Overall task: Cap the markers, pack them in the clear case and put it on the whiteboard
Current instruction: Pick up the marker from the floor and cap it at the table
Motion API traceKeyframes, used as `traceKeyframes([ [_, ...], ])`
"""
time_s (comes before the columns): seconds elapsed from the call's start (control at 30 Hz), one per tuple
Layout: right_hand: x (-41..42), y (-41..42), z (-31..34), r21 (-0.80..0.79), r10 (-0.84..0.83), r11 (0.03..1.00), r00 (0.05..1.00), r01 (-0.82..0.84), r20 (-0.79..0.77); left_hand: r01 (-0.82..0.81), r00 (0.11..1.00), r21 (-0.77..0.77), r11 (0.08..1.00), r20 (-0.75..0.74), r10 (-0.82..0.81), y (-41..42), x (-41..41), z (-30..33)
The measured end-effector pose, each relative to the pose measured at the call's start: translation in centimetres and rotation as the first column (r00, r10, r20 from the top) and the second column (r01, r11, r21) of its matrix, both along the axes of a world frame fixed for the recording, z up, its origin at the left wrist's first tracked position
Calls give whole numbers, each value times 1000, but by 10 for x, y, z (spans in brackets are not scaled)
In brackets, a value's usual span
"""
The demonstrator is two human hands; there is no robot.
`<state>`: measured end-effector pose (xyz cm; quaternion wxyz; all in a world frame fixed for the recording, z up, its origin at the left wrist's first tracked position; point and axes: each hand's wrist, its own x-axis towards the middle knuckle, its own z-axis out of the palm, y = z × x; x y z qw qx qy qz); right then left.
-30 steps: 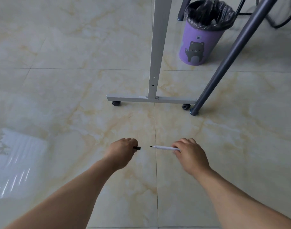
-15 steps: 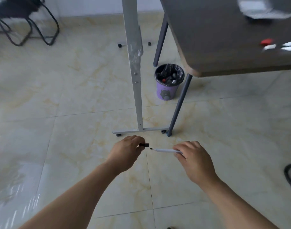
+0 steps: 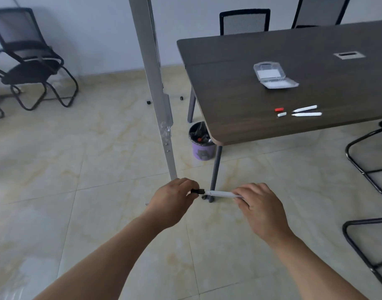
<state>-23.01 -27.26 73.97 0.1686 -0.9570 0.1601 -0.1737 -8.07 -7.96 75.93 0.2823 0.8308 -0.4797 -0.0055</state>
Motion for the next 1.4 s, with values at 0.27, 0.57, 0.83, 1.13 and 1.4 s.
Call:
traceKeyframes([
  [0.27, -19, -8, 29, -17, 34, 999, 999, -34, 11, 98, 995, 6, 995, 16, -98, -17, -11, 30],
  [0.57, -33, -55, 76, 28, 73, 997, 997, -73, 2, 159, 986, -42, 986, -45, -161, -68, -25, 70],
  [0.83, -44, -114, 99, 36, 97, 995, 995, -96, -30, 167, 981, 10, 986, -100, -165, -135, -31, 97],
  [1.13, -42, -193, 113, 3, 53, 999, 999, -53, 13, 157, 984, -11, 988, -79, -157, -212, -30, 111],
  [1.4, 15, -283, 128, -45, 29, 999, 999, -28, 15, 138, 990, 0, 990, -41, -138, -306, 24, 114],
])
